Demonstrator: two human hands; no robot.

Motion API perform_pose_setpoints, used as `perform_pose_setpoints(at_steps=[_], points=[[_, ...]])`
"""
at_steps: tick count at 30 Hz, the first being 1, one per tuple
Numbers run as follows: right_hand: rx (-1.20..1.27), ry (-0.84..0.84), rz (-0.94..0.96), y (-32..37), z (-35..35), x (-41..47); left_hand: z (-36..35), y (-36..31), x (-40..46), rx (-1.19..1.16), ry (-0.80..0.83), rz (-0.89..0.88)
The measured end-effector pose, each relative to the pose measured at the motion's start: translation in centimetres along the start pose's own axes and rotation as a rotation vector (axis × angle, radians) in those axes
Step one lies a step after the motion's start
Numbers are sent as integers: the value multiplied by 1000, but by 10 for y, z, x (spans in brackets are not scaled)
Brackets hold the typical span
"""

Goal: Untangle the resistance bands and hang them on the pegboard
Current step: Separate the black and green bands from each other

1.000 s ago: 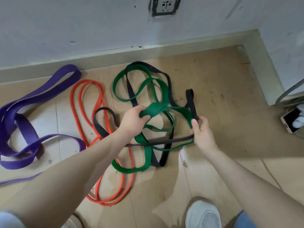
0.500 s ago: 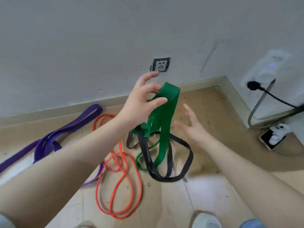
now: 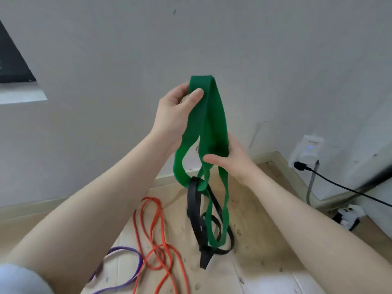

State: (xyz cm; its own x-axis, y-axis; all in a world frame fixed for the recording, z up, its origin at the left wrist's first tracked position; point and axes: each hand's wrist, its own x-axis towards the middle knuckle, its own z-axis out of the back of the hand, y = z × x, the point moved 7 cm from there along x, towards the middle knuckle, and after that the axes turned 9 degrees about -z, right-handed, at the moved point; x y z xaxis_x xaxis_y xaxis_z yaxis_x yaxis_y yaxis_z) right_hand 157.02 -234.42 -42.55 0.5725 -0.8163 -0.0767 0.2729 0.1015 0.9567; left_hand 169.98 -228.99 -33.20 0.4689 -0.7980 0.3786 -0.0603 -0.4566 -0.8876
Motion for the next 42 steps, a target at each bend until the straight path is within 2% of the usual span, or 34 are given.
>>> perform_pose_setpoints(at_steps=[3,5,7,8,11,13,16,19,21,24,26,28,32,35,38,40,42], points=[[56,-187,-62,-14,9,2,11,26,-3,98,33,63],[82,-316,-67,-15,24,3,30,60,-9,341,64,154],[147,-445,-73,-10,44,7,58,107,-24,655,99,363],[187,-493,-89,-7,53,10,69,133,-38,710,136,496],[306,-551,-175,-6,68,23,66,189,-90,584,315,759],[365,-542,-233,-10,73,28,45,207,-110,567,475,749],[362,-535,-263,-20,77,27,20,220,-115,646,552,599],[355,-580,-286,-43,92,23,16,228,-114,757,643,527],[286,-678,-304,-65,113,16,32,226,-107,790,614,503],[-52,-781,-354,-99,136,1,71,210,-82,713,376,488],[-182,-697,-408,-129,133,-3,85,195,-69,474,175,491],[-250,-570,-496,-159,120,-5,83,181,-59,286,83,447],[-357,-383,-561,-187,95,-5,60,162,-46,20,54,359],[-587,-166,-601,-196,84,-5,52,145,-35,-131,5,284],[-647,-103,-669,-200,83,-9,49,131,-27,-318,-30,228],[-643,-30,-679,-197,74,-10,41,125,-25,-325,22,209],[-683,122,-676,-191,56,-11,33,122,-25,-236,88,209]])
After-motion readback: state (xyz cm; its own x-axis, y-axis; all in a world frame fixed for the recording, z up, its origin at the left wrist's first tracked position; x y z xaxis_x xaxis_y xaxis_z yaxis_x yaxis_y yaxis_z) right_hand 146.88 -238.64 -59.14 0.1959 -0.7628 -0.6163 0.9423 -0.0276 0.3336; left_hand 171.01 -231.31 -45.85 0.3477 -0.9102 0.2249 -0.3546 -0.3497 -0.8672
